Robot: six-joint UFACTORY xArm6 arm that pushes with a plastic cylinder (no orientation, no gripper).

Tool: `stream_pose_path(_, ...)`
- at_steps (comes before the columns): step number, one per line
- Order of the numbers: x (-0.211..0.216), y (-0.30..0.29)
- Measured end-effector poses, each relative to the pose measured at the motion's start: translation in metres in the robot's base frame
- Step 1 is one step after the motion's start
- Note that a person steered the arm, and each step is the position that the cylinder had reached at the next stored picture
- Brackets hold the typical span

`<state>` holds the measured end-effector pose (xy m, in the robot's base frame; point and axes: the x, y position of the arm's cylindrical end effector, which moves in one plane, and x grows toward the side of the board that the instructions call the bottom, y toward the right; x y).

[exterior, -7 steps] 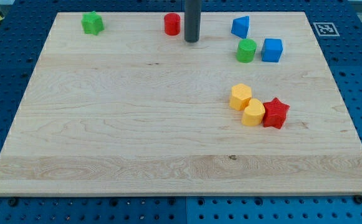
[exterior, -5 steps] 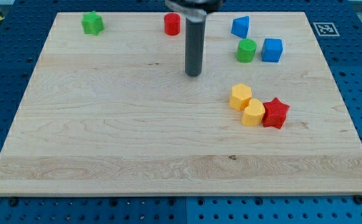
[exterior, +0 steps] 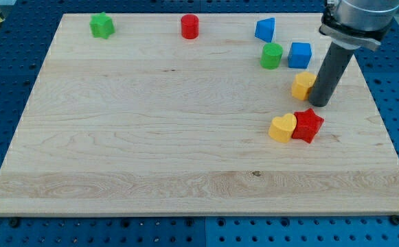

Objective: Move the yellow hexagon towards the top right

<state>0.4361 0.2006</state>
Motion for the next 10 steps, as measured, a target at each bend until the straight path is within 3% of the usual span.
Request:
stream_pose_path(3,-0.005,-0.057)
stream_pose_path(7,-0.039,0.061)
stream_pose_path(9,-0.011,0.096)
stream_pose_path(10,-0.04,0.106)
